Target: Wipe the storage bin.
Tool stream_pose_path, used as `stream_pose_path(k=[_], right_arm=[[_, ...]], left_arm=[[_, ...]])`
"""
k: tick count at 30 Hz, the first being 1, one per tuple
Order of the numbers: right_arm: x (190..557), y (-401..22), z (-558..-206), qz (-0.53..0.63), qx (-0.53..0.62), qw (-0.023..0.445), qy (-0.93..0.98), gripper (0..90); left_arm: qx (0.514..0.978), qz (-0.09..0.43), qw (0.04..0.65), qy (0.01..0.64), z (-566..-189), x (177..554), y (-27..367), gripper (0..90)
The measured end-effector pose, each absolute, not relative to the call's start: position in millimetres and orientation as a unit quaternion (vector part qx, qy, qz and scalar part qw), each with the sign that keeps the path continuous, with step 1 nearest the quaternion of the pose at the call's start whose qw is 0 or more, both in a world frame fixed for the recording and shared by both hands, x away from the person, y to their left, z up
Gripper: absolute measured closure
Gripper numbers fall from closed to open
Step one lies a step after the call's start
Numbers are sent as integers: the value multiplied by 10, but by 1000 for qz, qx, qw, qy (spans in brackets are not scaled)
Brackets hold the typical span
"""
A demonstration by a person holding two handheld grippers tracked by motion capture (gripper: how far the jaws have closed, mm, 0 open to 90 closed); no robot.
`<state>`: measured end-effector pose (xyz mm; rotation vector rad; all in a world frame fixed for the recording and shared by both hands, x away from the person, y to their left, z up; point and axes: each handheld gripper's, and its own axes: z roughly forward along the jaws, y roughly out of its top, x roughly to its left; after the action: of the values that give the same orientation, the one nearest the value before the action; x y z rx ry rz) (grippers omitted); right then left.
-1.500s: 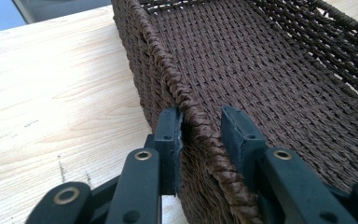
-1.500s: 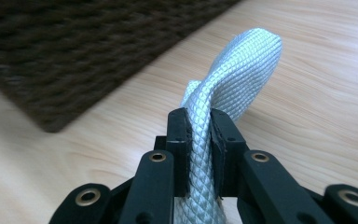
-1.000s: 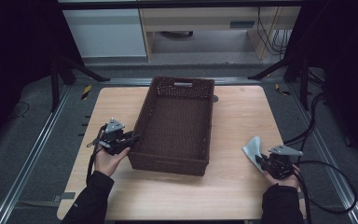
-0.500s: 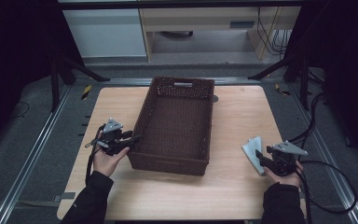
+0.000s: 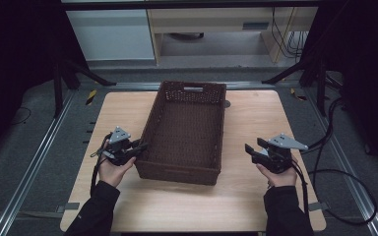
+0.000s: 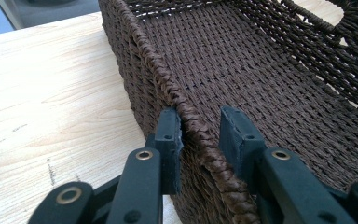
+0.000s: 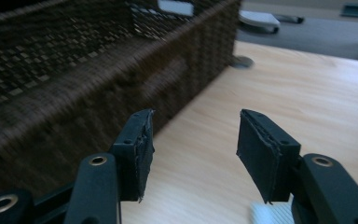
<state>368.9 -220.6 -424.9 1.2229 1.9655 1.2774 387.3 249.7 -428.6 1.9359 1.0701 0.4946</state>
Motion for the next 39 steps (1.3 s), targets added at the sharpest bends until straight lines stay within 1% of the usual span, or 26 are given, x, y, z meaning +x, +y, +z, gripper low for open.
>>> stream_pose_path(k=[10,16,20,24,27,30,33,36,38,39], right_arm=[[4012,-1677,-4119,501,415,201,732,498],[4183,-1464,-4166,489,409,200,744,520],[4229,-1417,-4226,480,408,202,750,569],[4237,-1392,-4303,470,411,204,754,584],[4236,-1398,-4298,469,417,199,753,596],[4219,-1384,-4295,465,417,202,754,602],[4202,-1381,-4291,463,420,200,755,603],[4160,-1374,-4287,461,422,200,755,602],[4116,-1370,-4281,458,422,202,756,600],[4091,-1371,-4279,458,422,202,756,598]], left_arm=[[770,195,429,430,-4298,3867,2497,683],[770,192,431,429,-4299,3878,2499,682],[771,194,431,428,-4299,3885,2498,680],[770,197,431,427,-4299,3884,2499,667],[765,196,440,427,-4290,3880,2511,618],[756,195,454,429,-4269,3849,2543,524],[753,204,458,425,-4230,3787,2573,504],[754,207,456,425,-4211,3704,2611,524],[757,201,454,424,-4223,3649,2635,579],[756,196,457,425,-4239,3620,2647,588]])
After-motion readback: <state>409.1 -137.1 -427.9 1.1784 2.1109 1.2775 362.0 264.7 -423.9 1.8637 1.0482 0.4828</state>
